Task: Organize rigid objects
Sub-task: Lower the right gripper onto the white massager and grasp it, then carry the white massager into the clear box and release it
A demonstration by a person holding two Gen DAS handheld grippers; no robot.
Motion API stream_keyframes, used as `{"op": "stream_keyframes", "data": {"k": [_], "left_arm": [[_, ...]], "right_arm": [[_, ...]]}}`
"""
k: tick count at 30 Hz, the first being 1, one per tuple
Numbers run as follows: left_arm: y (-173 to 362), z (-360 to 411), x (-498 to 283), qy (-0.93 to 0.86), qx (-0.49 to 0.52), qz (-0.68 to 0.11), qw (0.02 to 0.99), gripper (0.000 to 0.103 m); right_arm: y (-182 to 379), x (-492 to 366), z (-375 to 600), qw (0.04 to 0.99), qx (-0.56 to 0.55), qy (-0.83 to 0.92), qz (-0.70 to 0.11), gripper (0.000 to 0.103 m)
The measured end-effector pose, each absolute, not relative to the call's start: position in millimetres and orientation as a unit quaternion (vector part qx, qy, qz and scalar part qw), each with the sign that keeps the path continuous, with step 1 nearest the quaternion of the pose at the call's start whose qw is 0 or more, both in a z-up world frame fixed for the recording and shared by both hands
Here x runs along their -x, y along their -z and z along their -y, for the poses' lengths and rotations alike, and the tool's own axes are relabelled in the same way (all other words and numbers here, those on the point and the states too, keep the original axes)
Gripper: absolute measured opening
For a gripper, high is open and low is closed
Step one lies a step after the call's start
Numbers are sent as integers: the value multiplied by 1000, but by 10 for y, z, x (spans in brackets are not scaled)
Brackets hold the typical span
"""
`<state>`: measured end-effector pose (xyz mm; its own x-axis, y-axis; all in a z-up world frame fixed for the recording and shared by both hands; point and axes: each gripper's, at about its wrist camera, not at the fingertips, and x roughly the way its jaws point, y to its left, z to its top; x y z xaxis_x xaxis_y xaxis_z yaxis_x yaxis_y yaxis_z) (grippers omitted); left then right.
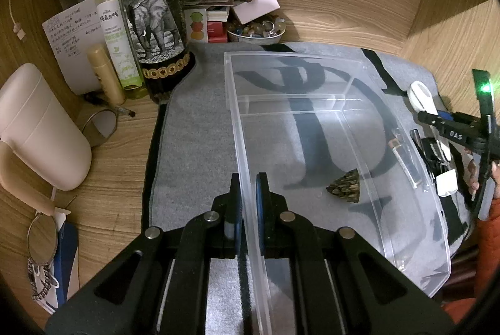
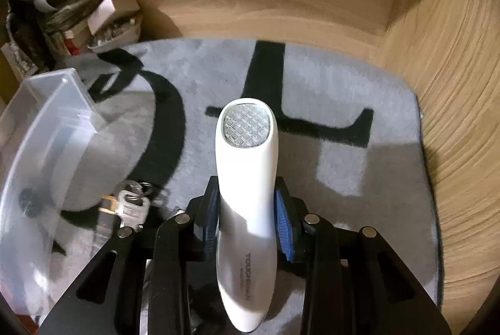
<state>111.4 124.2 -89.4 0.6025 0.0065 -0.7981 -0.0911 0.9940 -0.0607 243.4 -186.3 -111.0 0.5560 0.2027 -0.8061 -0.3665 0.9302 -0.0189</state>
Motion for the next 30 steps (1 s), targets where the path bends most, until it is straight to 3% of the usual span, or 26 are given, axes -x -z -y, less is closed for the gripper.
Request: {"op": "stream_keyframes", "data": {"k": [15, 30], "left_arm": [[888, -1221, -1112, -24, 47, -441, 896, 8], [885, -1208, -1111, -21, 43, -440, 897, 8]], "right_arm": [[464, -2056, 1613, 903, 109, -210, -359, 30], [191, -1726, 927, 893, 125, -304, -307, 30]]}}
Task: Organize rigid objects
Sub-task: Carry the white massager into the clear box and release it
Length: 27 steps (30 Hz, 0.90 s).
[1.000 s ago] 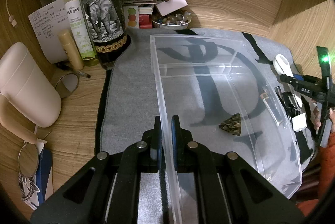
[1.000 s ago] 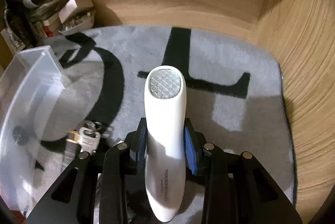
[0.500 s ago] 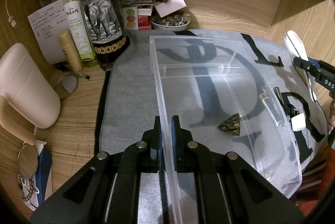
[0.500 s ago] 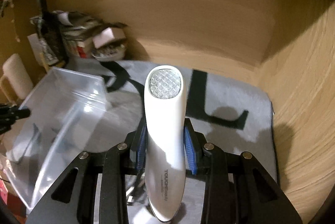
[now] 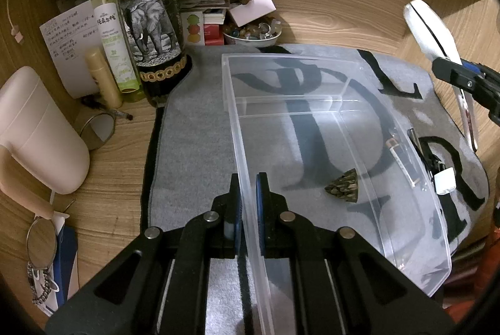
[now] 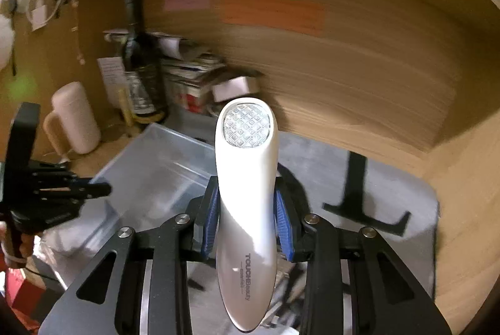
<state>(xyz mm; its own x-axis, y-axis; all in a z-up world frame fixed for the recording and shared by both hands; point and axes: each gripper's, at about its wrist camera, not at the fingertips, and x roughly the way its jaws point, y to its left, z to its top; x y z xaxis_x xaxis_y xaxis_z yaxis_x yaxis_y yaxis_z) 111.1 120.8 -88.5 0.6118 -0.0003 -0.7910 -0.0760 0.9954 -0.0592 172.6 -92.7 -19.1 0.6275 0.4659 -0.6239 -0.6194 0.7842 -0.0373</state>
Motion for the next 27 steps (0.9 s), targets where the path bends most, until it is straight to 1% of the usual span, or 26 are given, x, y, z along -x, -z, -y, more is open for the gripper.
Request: {"op": "stream_keyframes", "data": {"k": [8, 27], "left_arm": [[878, -1217, -1113, -16, 44, -439, 897, 8], [881, -1225, -1112, -11, 45, -437, 898, 8]], "right_arm": [[268, -1605, 550, 871, 133, -351, -317, 30], [754, -1508, 33, 799, 176, -408, -405, 30]]}}
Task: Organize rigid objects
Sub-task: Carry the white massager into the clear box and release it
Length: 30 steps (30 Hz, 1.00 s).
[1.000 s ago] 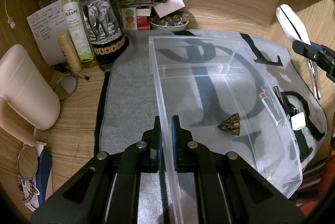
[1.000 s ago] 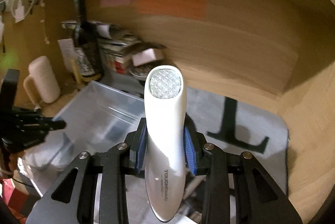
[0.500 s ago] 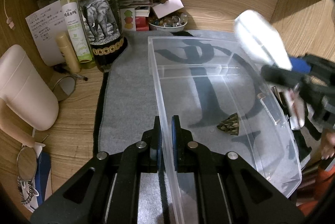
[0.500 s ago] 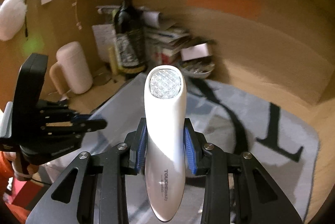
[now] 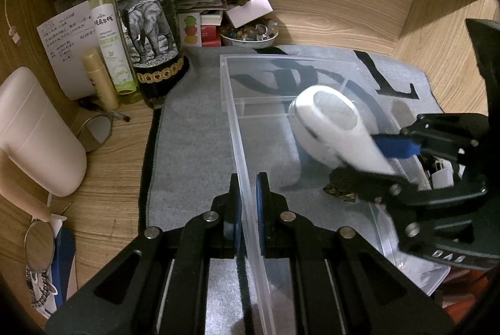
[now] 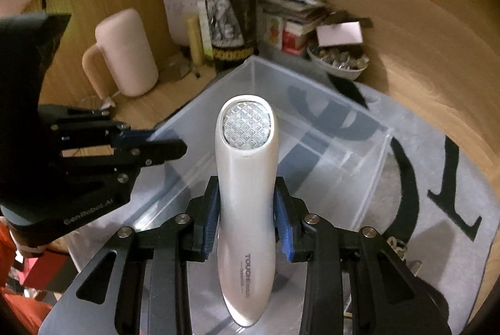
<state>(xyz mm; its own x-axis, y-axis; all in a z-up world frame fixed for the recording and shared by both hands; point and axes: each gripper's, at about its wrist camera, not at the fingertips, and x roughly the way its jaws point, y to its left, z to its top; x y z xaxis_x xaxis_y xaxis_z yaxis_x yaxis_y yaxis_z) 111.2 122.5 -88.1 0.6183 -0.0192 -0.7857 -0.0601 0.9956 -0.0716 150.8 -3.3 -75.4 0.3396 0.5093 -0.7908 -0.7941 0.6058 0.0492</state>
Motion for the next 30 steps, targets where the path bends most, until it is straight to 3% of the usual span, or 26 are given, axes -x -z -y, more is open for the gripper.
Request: {"op": "stream_keyframes", "data": {"k": [10, 18, 30], "left_arm": [[881, -1221, -1116, -11, 45, -437, 898, 8], [891, -1224, -1115, -11, 45, -438, 898, 8], [887, -1224, -1114, -11, 45, -438, 898, 8]], "right_arm": [[925, -1541, -95, 772, 214, -404, -442, 31], [865, -1545, -77, 783, 211, -400, -427, 33], [511, -1585, 259, 830, 179, -372, -375, 52]]}}
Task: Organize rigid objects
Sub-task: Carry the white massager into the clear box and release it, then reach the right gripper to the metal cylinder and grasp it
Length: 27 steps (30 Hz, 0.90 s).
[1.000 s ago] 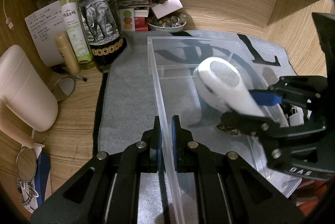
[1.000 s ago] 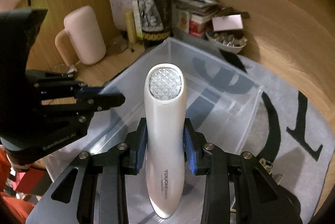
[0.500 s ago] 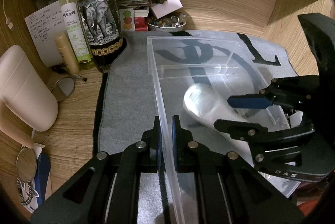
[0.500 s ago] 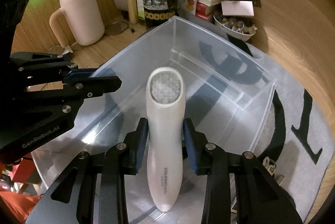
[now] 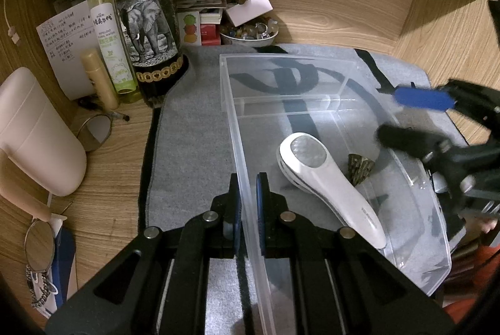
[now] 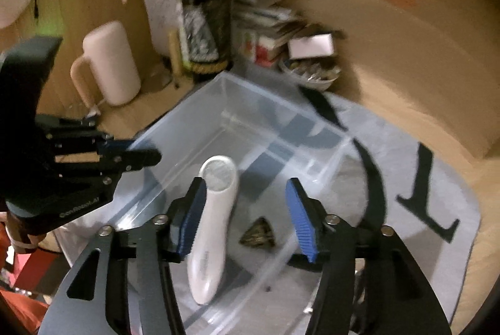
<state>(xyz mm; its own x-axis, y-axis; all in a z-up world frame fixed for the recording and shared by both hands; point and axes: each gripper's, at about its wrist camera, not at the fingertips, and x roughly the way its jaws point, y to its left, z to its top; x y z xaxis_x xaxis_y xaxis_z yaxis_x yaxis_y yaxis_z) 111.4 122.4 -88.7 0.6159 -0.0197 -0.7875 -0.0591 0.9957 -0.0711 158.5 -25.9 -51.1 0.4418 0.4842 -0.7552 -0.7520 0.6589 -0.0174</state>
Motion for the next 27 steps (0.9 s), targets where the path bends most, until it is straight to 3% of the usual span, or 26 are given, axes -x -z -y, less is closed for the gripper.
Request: {"op": "stream_keyframes", "data": {"k": [14, 27], "left_arm": [[898, -1227, -1117, -13, 39, -441, 896, 8], [900, -1211, -1121, -20, 36, -446, 894, 8]], "right_arm": [[171, -1758, 1123, 892, 147, -271, -330, 57], [968, -1998, 1746, 870, 114, -196, -439, 58]]}}
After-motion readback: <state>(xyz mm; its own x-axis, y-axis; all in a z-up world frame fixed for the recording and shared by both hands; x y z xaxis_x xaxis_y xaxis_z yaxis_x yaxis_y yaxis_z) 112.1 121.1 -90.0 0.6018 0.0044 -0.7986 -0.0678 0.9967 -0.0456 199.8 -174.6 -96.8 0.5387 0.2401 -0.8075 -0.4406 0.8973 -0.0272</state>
